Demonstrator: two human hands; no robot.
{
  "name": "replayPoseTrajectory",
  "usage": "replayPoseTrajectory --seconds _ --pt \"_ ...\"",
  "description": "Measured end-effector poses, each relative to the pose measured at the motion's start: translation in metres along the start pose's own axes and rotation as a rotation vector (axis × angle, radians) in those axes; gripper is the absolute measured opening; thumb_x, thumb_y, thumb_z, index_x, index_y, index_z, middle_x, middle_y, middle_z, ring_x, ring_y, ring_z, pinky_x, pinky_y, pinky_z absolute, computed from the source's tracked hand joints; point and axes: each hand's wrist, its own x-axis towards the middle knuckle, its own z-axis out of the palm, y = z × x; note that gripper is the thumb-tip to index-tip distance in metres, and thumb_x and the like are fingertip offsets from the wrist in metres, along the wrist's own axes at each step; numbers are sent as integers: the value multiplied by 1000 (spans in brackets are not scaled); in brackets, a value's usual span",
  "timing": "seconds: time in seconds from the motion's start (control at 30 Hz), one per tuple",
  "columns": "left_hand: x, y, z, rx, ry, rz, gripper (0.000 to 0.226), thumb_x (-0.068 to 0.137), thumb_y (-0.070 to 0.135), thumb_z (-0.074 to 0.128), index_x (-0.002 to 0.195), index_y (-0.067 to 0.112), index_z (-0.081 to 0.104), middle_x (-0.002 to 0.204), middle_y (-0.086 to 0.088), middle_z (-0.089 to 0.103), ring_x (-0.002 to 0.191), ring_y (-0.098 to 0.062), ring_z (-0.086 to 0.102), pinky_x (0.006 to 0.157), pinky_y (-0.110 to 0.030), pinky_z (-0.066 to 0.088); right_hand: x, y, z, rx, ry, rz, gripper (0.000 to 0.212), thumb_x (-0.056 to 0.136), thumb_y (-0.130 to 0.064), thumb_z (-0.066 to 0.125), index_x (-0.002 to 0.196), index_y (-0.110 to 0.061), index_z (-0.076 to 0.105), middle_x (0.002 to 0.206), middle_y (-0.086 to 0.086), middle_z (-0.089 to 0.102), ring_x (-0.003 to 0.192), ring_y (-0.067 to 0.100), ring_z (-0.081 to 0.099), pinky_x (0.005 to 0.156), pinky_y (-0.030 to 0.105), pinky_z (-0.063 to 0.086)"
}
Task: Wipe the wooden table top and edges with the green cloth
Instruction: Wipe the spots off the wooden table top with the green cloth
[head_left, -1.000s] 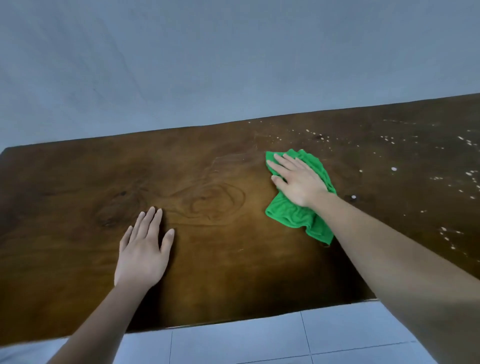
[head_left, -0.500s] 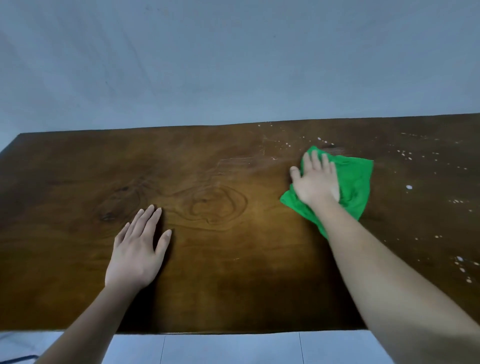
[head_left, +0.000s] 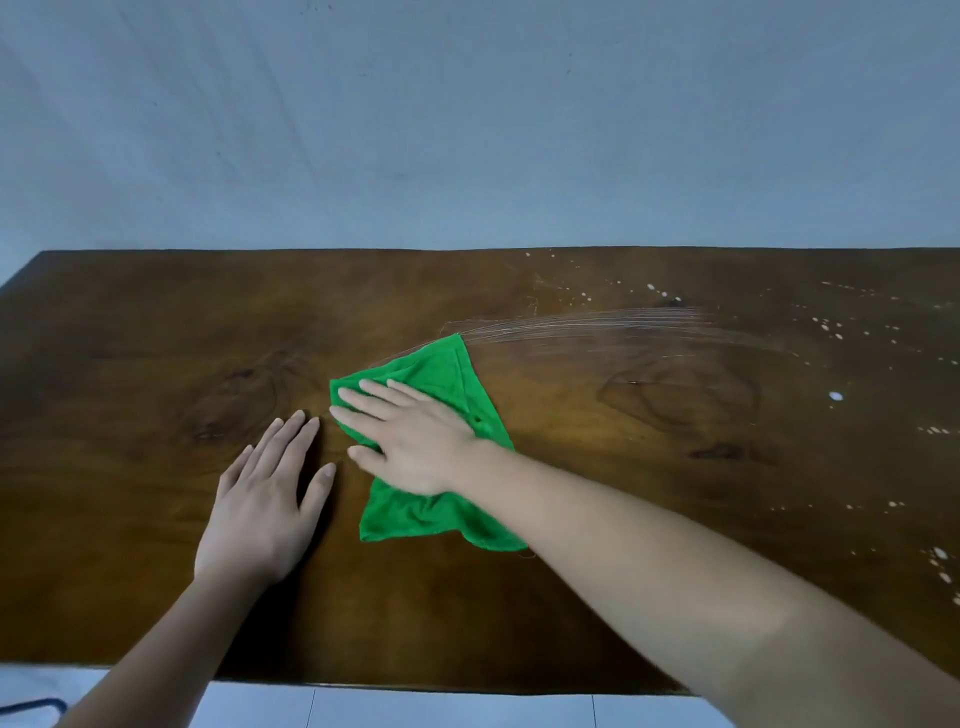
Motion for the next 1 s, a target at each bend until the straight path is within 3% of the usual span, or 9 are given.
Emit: replayPoseTrajectory --seconds 0.07,0.17,0.43,0.53,0.63,0.73,0.87,1.0 --pt "0 0 0 1 -6 -4 80 108 78 12 177 36 17 184 17 10 168 -2 -4 137 -40 6 -6 33 -8 1 -9 -59 64 117 -60 23 176 -37 18 185 -8 6 171 14 4 138 41 -1" --pt "0 -1 -1 3 -10 -3 78 110 76 15 177 36 15 184 18 9 167 -1 -6 137 -40 5 -22 95 -24 14 5 34 63 115 -66 20 174 -44 19 183 -12 6 170 15 6 138 45 2" --pt "0 0 -2 -11 -3 1 82 107 79 13 177 35 19 183 17 11 168 -1 -3 138 -42 8 -133 275 -55 80 229 807 66 116 -59 28 175 -32 27 184 -3 15 171 22 12 138 46 9" --pt "-1 2 -3 -17 4 0 83 106 79 13 176 35 20 183 16 12 168 -1 -4 138 -40 7 -163 302 -54 105 282 1096 69 114 -55 26 176 -24 25 185 7 13 171 29 11 138 49 9" --pt "-1 4 -4 -17 -2 -1 83 106 79 11 176 36 20 183 17 11 167 0 -5 137 -38 4 -155 298 -53 144 291 1235 74 114 -56 18 178 -19 16 186 8 6 172 31 3 138 52 4" --pt "-1 3 -4 -17 -3 2 82 106 79 11 176 36 19 183 17 10 168 0 -6 137 -36 2 -115 265 -53 117 257 1143 77 114 -59 12 178 -17 12 186 6 3 172 31 1 138 52 4" --pt "0 0 -1 -13 7 6 81 107 79 10 176 36 19 184 17 10 168 1 -7 138 -37 3 -44 193 -46 94 188 811 77 112 -64 10 178 -24 15 185 -2 5 172 29 0 138 48 1" --pt "1 -2 1 -10 5 6 82 107 80 9 176 38 17 183 18 8 167 1 -8 138 -38 3 13 112 -32 90 157 549 79 109 -70 -2 177 -32 6 184 -5 2 171 25 -6 138 47 -1"
